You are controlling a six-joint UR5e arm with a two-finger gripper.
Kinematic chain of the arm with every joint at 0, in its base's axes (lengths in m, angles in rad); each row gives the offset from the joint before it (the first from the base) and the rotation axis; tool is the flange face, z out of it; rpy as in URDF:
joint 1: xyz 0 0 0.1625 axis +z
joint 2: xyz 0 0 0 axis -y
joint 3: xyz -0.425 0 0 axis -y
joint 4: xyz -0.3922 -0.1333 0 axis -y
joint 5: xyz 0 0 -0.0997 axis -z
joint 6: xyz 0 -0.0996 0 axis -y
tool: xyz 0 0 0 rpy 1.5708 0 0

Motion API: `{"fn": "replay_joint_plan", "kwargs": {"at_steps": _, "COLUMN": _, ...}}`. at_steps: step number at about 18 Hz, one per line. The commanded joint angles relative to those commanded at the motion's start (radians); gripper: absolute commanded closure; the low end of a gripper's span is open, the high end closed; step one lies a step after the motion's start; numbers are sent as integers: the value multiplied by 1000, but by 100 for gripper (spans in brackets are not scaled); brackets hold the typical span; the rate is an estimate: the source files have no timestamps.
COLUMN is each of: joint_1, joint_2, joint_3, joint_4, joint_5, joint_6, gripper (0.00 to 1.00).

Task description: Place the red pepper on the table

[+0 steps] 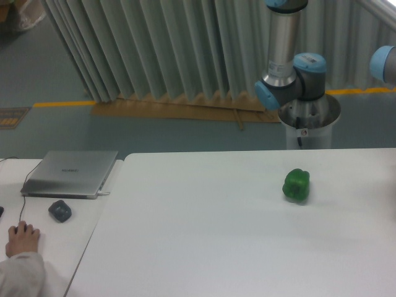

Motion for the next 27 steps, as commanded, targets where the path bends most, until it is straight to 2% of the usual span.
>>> {"fn": "replay_joint_plan", "kwargs": {"at_steps": 8, "joint_1": 1, "joint_2": -8, "joint_3": -3, "joint_4": 3, "joint_5": 11, "joint_6": -2, "gripper": 0}}
{"fn": "replay_joint_plan", "kwargs": {"at_steps": 13, "joint_1": 15, "joint_2": -8, "joint_3": 2, "joint_4": 32, "joint_5": 30, "joint_6": -6, "gripper": 0}}
{"fn": "replay_joint_plan", "kwargs": {"at_steps": 15, "joint_1": 18, "joint_2": -11, "joint_3": 3, "joint_4": 34, "joint_5": 60, "joint_6": -26, "gripper": 0}}
{"fn": "replay_joint_plan", "kwargs": {"at_steps": 27, "joint_1": 63, "joint_2": -32, "joint_3": 5, "joint_4": 58, "joint_5": 75, "joint_6": -25, "gripper": 0}}
